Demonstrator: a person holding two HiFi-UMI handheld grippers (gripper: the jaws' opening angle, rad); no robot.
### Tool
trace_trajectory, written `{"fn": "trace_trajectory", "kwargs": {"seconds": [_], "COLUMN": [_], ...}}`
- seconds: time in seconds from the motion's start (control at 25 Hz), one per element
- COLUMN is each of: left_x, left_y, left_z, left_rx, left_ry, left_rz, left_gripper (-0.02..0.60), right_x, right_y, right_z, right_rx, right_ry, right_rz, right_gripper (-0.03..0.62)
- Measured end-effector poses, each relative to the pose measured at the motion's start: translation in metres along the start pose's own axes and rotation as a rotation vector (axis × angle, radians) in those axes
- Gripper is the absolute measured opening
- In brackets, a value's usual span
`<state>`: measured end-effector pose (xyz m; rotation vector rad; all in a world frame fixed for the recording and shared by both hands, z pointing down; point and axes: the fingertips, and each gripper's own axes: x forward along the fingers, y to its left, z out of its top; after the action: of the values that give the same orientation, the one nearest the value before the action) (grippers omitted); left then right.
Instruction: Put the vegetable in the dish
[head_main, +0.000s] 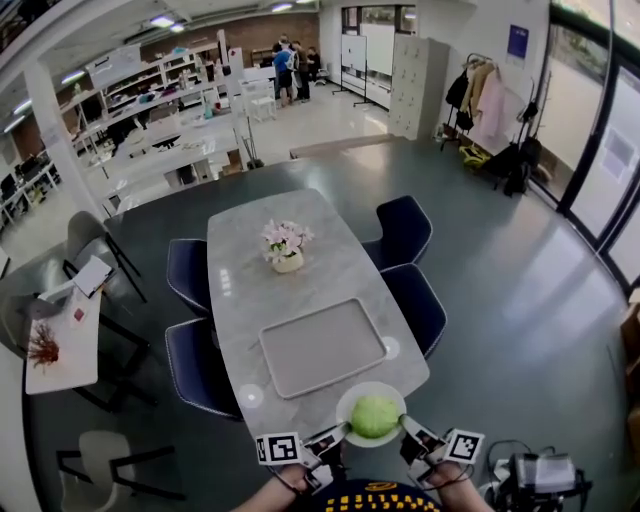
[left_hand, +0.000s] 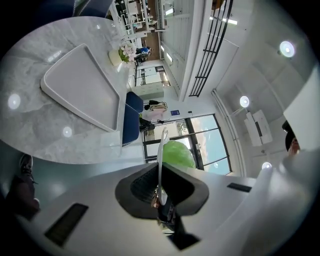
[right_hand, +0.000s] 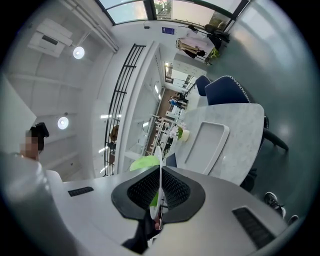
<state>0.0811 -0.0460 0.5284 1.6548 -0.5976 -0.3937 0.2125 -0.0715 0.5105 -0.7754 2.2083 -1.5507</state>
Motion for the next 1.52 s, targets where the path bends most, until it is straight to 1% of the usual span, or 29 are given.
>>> {"fn": "trace_trajectory", "kwargs": {"seconds": [0.08, 0.16, 0.2, 0.24, 0.32, 0.4, 0.44, 0.52, 0.6, 0.64, 0.72, 0.76, 0.88, 0.96, 1.04, 1.08, 1.16, 1.2, 1.4, 1.52], "left_x": [0.001, 0.0, -0.003, -0.007, -0.014, -0.016, -0.018, -0.024, -0.027, -0.027, -0.024, -0.023, -0.021, -0.016, -0.012, -0.007, 0.006, 0.012, 0.036, 0.051], "left_y": [-0.002, -0.005, -0.002, 0.004, 0.015, 0.013, 0.013, 0.019, 0.026, 0.028, 0.027, 0.029, 0.035, 0.034, 0.04, 0.041, 0.039, 0.039, 0.048, 0.044], "left_z": [0.013, 0.027, 0.034, 0.042, 0.06, 0.075, 0.081, 0.092, 0.1, 0.103, 0.108, 0.11, 0.12, 0.128, 0.135, 0.138, 0.145, 0.148, 0.163, 0.172], "left_rx": [-0.045, -0.106, -0.113, -0.101, -0.07, -0.094, -0.095, -0.062, -0.05, -0.059, -0.095, -0.098, -0.082, -0.082, -0.062, -0.063, -0.096, -0.103, -0.081, -0.103], "left_ry": [-0.026, -0.057, -0.069, -0.077, -0.093, -0.118, -0.127, -0.136, -0.149, -0.159, -0.186, -0.196, -0.221, -0.252, -0.279, -0.294, -0.331, -0.343, -0.377, -0.42], "left_rz": [-0.029, -0.065, -0.06, -0.042, -0.01, -0.031, -0.029, 0.008, 0.038, 0.041, 0.024, 0.028, 0.065, 0.059, 0.102, 0.111, 0.083, 0.083, 0.116, 0.07], "left_gripper": [0.011, 0.011, 0.011, 0.011, 0.011, 0.011, 0.011, 0.011, 0.011, 0.011, 0.011, 0.011, 0.011, 0.011, 0.011, 0.011, 0.011, 0.011, 0.011, 0.011], "right_x": [0.016, 0.032, 0.041, 0.052, 0.074, 0.094, 0.101, 0.11, 0.119, 0.125, 0.135, 0.138, 0.149, 0.158, 0.167, 0.171, 0.18, 0.184, 0.196, 0.205], "right_y": [-0.003, -0.01, -0.012, -0.014, -0.012, -0.007, -0.007, -0.01, -0.013, -0.013, -0.013, -0.015, -0.025, -0.033, -0.04, -0.041, -0.044, -0.046, -0.062, -0.068], "right_z": [0.004, 0.006, 0.007, 0.007, 0.008, 0.011, 0.011, 0.012, 0.014, 0.016, 0.021, 0.023, 0.029, 0.035, 0.045, 0.051, 0.064, 0.07, 0.095, 0.106], "right_rx": [0.011, 0.014, 0.012, 0.01, 0.01, 0.016, 0.018, 0.015, 0.014, 0.009, 0.002, 0.004, 0.018, 0.027, 0.02, 0.012, -0.001, -0.003, 0.017, 0.009], "right_ry": [0.017, 0.035, 0.045, 0.054, 0.073, 0.088, 0.097, 0.117, 0.135, 0.145, 0.167, 0.177, 0.21, 0.238, 0.27, 0.285, 0.314, 0.326, 0.372, 0.402], "right_rz": [-0.006, -0.033, -0.04, -0.037, -0.004, 0.035, 0.034, 0.008, 0.001, 0.011, 0.027, 0.027, 0.022, 0.027, 0.029, 0.039, 0.068, 0.078, 0.086, 0.112], "right_gripper": [0.014, 0.014, 0.014, 0.014, 0.014, 0.014, 0.014, 0.014, 0.014, 0.014, 0.014, 0.014, 0.014, 0.014, 0.014, 0.014, 0.014, 0.014, 0.014, 0.014]}}
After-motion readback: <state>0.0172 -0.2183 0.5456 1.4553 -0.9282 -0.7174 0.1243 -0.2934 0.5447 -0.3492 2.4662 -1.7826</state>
